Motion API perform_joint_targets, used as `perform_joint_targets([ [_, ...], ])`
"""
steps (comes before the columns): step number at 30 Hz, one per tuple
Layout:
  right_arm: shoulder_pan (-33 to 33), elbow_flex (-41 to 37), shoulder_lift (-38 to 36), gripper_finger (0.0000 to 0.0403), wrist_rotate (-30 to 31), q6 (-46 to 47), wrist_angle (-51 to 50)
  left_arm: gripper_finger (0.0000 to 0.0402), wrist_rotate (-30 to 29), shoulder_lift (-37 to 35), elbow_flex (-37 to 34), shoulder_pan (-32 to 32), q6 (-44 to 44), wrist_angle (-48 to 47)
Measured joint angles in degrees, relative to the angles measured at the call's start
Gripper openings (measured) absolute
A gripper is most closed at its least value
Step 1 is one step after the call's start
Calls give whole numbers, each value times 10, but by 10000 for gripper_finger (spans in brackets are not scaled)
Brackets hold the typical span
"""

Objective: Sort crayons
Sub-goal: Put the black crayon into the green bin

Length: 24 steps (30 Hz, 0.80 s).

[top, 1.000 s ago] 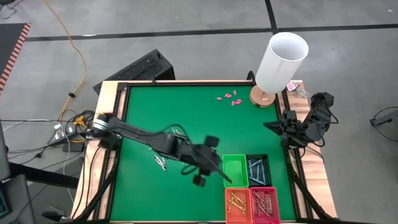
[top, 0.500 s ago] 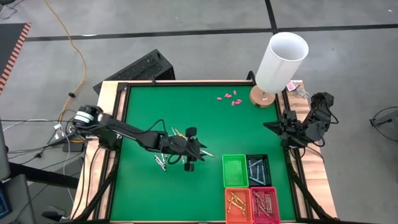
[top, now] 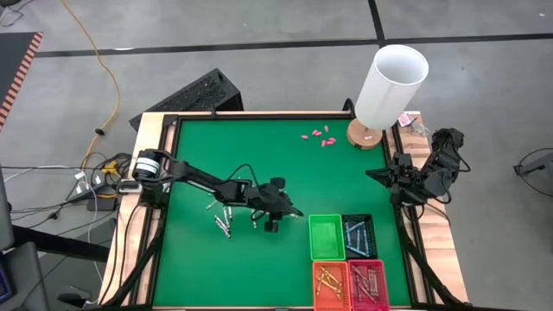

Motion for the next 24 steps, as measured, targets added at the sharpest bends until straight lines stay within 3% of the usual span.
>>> perform_joint_targets([
  [9, 0, 0, 0, 0, 0, 0, -1, 130, 17, 5, -1, 3, 18, -62],
  [24, 0, 0, 0, 0, 0, 0, 0, 130, 80, 47, 3, 37, 25, -66],
])
